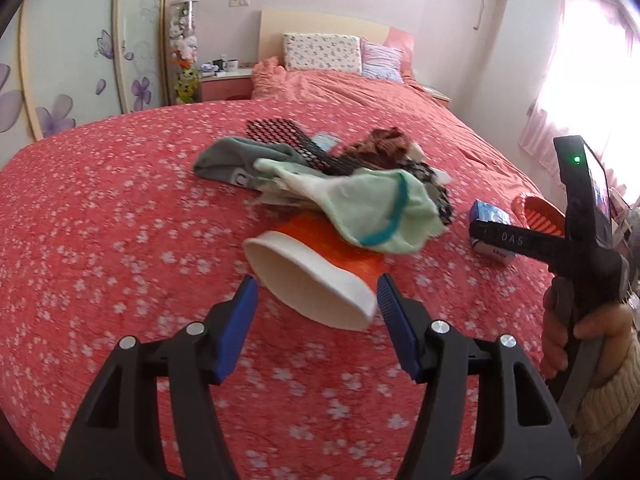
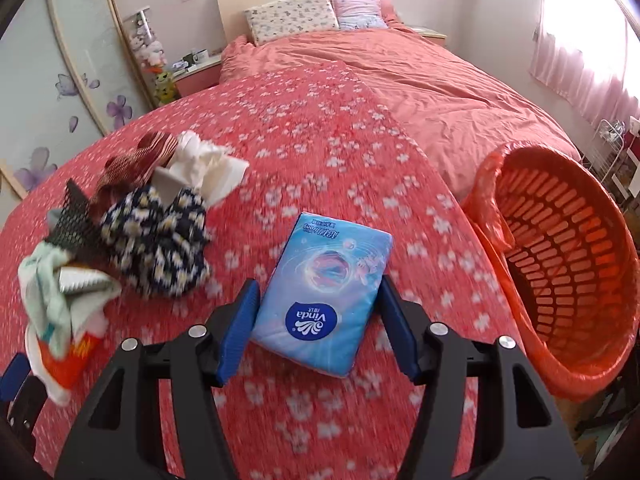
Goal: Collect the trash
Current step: 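Grasp the blue tissue pack with the right gripper while the left grasps the paper cup, then carry the tissue pack and paper cup to the basket and release both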
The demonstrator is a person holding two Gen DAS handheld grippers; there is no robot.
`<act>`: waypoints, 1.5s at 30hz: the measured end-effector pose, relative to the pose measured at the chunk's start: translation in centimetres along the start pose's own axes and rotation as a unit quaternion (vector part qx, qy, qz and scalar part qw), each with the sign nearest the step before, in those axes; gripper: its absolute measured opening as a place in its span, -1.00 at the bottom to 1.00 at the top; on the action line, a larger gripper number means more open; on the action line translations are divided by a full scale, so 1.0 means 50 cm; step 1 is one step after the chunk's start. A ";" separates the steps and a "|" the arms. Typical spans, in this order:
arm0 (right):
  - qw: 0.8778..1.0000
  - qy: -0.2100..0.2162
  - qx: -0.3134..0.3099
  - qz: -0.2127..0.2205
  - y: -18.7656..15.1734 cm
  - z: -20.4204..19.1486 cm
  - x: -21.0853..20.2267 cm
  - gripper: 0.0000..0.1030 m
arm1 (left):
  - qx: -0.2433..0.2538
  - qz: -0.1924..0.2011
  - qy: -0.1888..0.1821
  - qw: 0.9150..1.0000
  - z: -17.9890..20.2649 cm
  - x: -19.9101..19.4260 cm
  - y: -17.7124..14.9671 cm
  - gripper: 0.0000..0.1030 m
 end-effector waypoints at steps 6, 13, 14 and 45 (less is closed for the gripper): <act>1.000 0.002 -0.003 0.002 -0.006 -0.002 -0.005 0.17 | 0.004 -0.014 -0.006 1.000 0.031 0.041 -0.005 -0.11; 1.000 -0.006 -0.005 0.001 -0.002 -0.009 0.003 0.22 | 0.000 -0.021 -0.012 1.000 0.038 0.087 0.015 -0.59; 1.000 -0.010 -0.010 0.001 -0.005 -0.014 0.004 0.22 | -0.002 -0.021 -0.017 1.000 0.035 0.086 0.017 -0.60; 0.997 0.027 -0.055 0.041 0.003 -0.053 -0.065 -0.02 | -0.071 0.050 0.041 0.995 -0.192 -0.031 0.103 -0.89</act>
Point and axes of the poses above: each gripper's, at about its wrist camera, not at the fingertips, and x roughly the way its jaws point, z to its right, y to its top, the point moved 10 cm from there along x, roughly the way its jaws point, and after that the axes turned 3 degrees about x, right-handed, at the moved point
